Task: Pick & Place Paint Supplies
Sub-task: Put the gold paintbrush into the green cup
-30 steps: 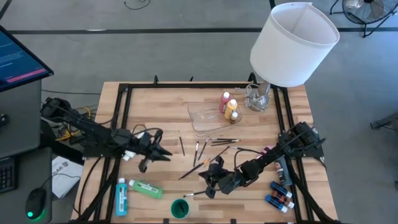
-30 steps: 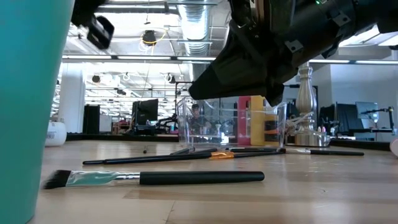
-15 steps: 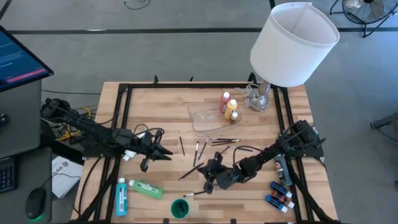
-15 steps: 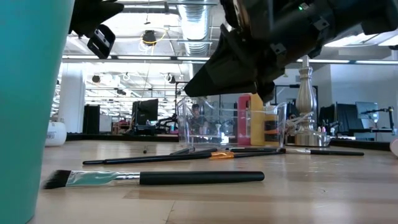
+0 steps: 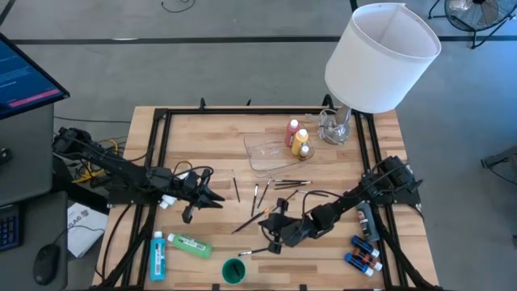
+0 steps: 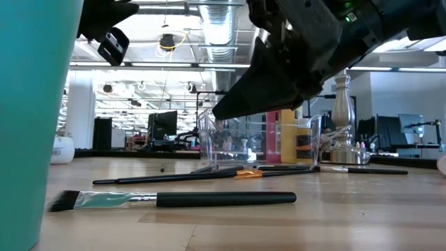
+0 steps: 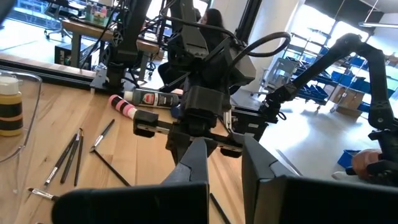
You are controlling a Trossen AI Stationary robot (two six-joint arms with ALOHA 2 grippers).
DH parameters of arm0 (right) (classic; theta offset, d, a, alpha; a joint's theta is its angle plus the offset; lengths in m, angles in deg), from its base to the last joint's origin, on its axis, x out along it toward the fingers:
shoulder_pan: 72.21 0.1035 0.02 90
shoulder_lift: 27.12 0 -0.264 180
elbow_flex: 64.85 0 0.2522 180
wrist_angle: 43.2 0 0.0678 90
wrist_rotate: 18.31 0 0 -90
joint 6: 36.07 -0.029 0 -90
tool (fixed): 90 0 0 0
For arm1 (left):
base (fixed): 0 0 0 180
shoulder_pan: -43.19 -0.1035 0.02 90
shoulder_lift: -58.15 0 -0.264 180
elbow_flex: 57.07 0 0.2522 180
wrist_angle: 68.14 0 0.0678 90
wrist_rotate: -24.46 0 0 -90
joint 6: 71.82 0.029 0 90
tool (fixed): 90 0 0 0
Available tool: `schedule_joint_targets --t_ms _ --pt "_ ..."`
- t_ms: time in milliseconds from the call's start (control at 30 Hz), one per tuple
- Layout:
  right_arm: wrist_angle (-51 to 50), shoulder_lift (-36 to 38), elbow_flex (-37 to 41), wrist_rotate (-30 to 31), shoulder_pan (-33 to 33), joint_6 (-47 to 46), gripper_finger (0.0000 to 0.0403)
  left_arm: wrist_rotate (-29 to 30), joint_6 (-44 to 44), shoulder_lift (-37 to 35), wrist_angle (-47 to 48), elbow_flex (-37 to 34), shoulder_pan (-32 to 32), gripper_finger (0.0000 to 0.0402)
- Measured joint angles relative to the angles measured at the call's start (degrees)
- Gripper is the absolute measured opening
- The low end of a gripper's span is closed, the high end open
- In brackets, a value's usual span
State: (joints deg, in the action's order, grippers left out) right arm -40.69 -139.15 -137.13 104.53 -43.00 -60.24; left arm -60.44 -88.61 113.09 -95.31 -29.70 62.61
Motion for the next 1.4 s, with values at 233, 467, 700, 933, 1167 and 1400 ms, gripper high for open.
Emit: schedule_joint_targets --t_ms 233,467,700,933,1167,1400 --pt "0.0 0.0 0.0 -4.5 -0.2 -0.4 0.0000 0.3 0.0 0.0 0.0 0.0 0.0 0.0001" --pt "-9.2 2.9 -1.3 -21.4 -3.1 7.2 0.0000 1.0 1.5 0.0 0.0 0.0 0.0 0.0001" --pt "-17.4 6.0 -2.3 -27.7 -4.9 16.5 0.0000 5.2 1.9 1.2 0.7 0.0 -0.1 0.0001" --pt "-6.2 11.6 6.2 -31.4 -7.4 23.1 0.0000 5.6 0.3 4.3 0.8 0.0 -2.7 0.0001" --pt "26.7 22.5 27.3 -34.3 -12.4 22.4 0.0000 5.6 0.0 7.4 0.3 0.0 -5.3 0.0001" --pt "18.0 29.6 29.2 -34.3 -15.9 26.9 0.0000 5.6 0.3 6.7 0.1 0.0 -6.3 0.0001"
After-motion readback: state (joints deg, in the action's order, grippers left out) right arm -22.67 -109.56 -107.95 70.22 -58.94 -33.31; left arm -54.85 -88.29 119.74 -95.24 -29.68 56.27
